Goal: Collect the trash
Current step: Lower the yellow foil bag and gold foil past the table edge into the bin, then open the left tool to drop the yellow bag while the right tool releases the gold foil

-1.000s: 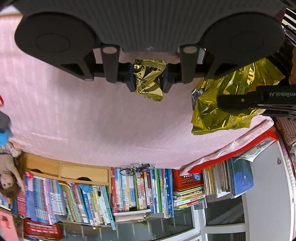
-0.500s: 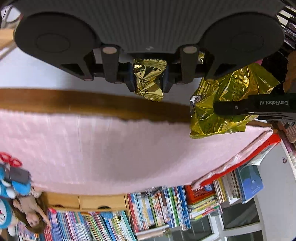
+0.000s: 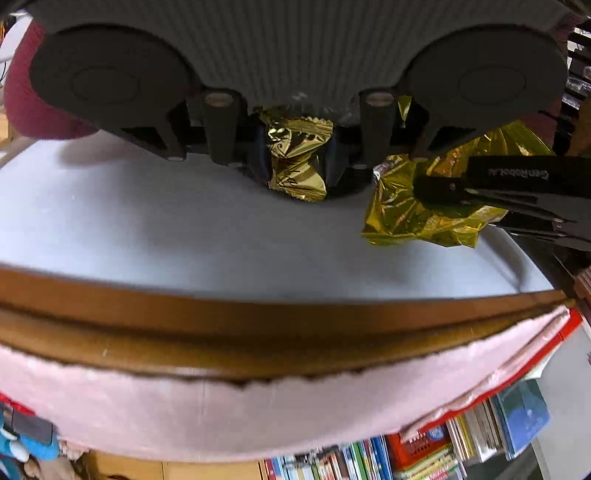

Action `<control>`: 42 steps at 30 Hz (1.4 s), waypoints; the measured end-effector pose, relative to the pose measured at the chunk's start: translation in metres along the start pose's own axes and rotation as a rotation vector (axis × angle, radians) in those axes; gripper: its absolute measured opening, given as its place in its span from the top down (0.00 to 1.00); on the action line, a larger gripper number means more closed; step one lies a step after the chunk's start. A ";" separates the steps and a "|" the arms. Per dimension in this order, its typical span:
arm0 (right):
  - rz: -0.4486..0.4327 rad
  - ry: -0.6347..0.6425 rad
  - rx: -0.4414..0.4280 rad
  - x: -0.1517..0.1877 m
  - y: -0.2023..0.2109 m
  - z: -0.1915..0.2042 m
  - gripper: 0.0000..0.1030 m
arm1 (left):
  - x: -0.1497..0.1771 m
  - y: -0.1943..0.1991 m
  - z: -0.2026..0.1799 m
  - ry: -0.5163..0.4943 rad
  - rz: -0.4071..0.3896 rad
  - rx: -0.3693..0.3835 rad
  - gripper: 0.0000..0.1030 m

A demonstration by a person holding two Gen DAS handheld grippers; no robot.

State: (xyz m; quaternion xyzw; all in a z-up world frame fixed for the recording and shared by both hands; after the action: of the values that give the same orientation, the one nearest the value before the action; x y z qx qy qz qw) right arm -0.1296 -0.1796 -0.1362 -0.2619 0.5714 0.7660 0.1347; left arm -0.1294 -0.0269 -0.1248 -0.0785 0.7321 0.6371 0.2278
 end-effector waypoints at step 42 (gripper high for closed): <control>0.109 -0.016 -0.010 0.015 -0.045 0.018 0.43 | 0.018 -0.058 0.000 0.021 0.163 -0.039 0.52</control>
State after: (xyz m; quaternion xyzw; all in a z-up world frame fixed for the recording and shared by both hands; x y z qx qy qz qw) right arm -0.1234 -0.1500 -0.1768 -0.2250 0.5800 0.7770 0.0959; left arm -0.1220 -0.0337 -0.1845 -0.0298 0.7259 0.6668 0.1660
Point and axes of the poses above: each gripper's, at about its wrist camera, not at the fingertips, and y roughly against the way its jaws point, z to its left, x to its underside, the point moved 5 cm from there along -y, roughly the way its jaws point, and after that the axes turned 3 degrees about z, right-handed, at the moved point
